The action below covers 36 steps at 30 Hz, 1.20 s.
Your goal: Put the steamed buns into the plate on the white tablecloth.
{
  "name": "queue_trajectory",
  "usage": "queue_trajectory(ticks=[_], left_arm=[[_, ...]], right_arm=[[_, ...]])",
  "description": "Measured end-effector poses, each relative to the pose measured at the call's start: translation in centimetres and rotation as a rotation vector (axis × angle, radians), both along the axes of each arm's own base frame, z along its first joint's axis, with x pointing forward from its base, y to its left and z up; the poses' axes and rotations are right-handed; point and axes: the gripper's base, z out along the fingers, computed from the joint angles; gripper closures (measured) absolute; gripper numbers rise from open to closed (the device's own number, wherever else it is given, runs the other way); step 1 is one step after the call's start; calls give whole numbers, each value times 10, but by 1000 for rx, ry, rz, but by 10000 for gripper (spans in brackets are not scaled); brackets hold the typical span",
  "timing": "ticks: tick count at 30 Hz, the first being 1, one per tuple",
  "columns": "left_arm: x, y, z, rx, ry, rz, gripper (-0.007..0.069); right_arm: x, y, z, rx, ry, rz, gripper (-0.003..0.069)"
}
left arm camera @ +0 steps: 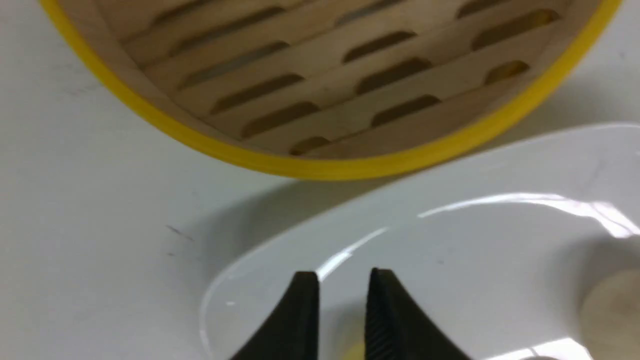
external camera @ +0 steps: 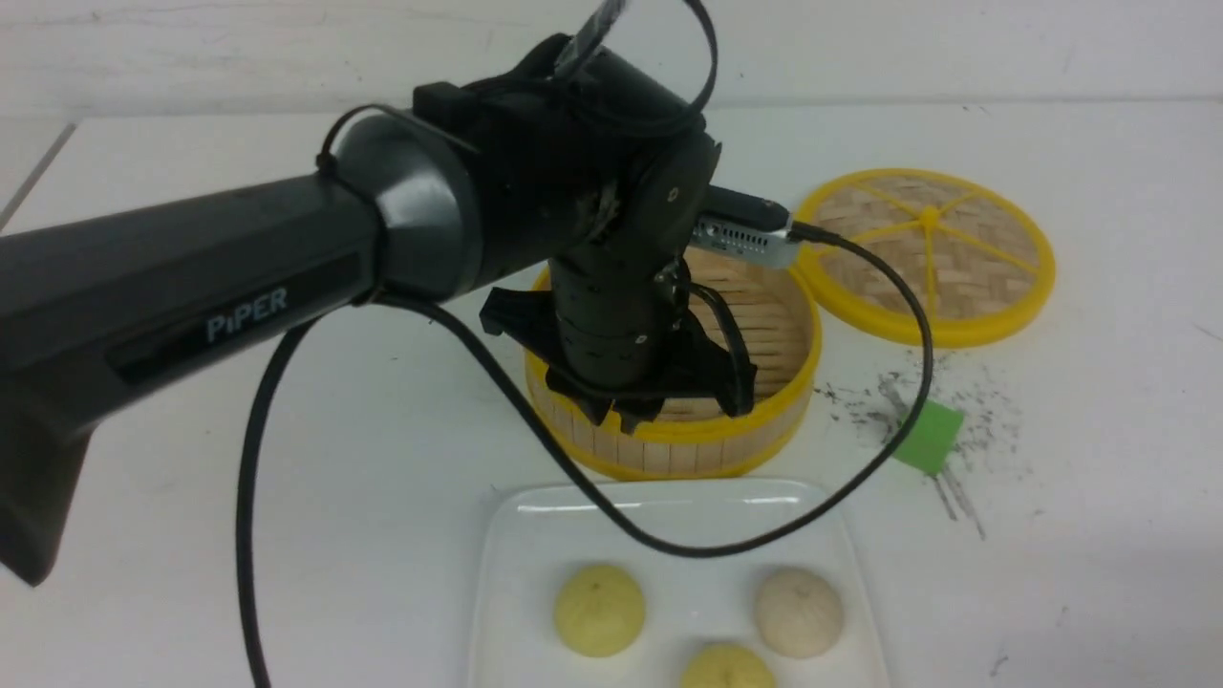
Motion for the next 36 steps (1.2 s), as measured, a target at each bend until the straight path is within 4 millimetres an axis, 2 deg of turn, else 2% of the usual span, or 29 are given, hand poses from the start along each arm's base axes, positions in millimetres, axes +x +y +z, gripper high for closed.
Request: queue_trajectory(ticks=[4, 6, 9, 12, 13, 14, 23, 24, 27, 28, 31, 32, 33, 36], left_arm=[[2, 6, 18, 29, -60, -2, 610], [0, 8, 26, 27, -80, -5, 622], [-9, 19, 54, 2, -137, -21, 622], [-24, 34, 84, -19, -181, -39, 622], [-25, 35, 85, -21, -183, -39, 622], [-33, 44, 101, -28, -208, -39, 622], [-79, 97, 171, -97, -382, -5, 622], [-79, 98, 171, -96, -383, -5, 622], [-107, 125, 191, -142, -449, -10, 620], [-108, 127, 192, -144, -452, -9, 620], [-138, 155, 194, -174, -481, -1, 615], [-139, 157, 193, -176, -482, 0, 615], [-153, 170, 186, -187, -474, 12, 613], [-176, 188, 158, -223, -434, 41, 612]], right_arm=[[3, -3, -24, -16, 75, -78, 647], [4, -4, -30, -20, 93, -93, 646], [4, -6, -42, -24, 126, -126, 643], [5, -6, -41, -22, 105, -134, 641], [5, -6, -41, -22, 105, -134, 641], [5, -6, -41, -21, 100, -137, 638], [5, -9, -41, -18, 101, -180, 627], [5, -9, -41, -18, 101, -181, 627], [5, -9, -41, -19, 100, -181, 626], [5, -9, -41, -19, 100, -181, 625], [5, -9, -41, -19, 100, -181, 621], [5, -9, -41, -19, 100, -181, 620], [5, -9, -41, -18, 101, -182, 618], [5, -9, -41, -18, 101, -182, 615]])
